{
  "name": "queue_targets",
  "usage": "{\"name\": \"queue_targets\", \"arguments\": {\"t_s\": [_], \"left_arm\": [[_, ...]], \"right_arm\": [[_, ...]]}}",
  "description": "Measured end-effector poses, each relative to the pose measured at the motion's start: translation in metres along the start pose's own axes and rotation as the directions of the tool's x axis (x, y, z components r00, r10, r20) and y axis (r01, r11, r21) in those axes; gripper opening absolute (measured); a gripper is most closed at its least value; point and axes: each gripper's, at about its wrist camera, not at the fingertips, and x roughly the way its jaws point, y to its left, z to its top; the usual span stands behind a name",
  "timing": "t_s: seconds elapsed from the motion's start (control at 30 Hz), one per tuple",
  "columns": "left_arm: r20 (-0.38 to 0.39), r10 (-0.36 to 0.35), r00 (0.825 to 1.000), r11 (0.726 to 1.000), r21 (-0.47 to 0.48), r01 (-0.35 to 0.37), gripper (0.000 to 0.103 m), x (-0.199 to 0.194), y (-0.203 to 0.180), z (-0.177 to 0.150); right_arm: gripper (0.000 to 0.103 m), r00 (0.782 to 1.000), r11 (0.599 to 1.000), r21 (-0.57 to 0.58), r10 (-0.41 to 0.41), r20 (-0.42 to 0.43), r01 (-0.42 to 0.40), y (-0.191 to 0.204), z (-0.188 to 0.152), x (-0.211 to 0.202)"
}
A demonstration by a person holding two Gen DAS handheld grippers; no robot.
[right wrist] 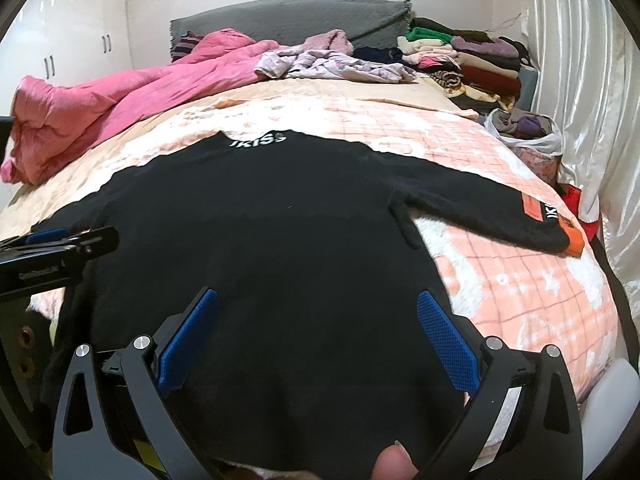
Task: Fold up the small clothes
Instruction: 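Grasp the orange sleeve cuff with the right gripper and lift it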
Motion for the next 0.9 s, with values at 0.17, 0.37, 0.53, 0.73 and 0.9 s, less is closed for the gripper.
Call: {"name": "queue_targets", "arguments": {"t_s": [0.17,0.37,0.53,0.73,0.9], "left_arm": [[0.001,-0.003,1.0,1.0,-0.007,0.003,0.095,0.008,-0.004,0.013],[-0.01,-0.006,1.0,1.0,0.003,0.006,0.095,0.019,-0.008,0.023],[-0.026,-0.007,1.0,1.0,0.001,0.007,0.095,0.031,-0.007,0.035],[-0.034,-0.007,0.999,1.0,-0.005,0.007,0.095,0.043,-0.006,0.048],[-0.05,-0.019,0.999,1.0,-0.011,0.019,0.095,0.057,-0.008,0.064]], "right_arm": [[0.099,0.999,0.999,0.036,-0.035,0.0,0.035,-0.018,0.013,0.011],[0.099,0.997,0.994,0.071,-0.08,0.001,0.08,-0.041,0.026,0.024],[0.099,0.994,0.988,0.108,-0.109,-0.007,0.109,-0.061,0.035,0.036],[0.099,0.99,0.976,0.164,-0.135,-0.04,0.14,-0.092,0.044,0.055],[0.099,0.982,0.954,0.234,-0.177,-0.071,0.189,-0.128,0.048,0.068]]}}
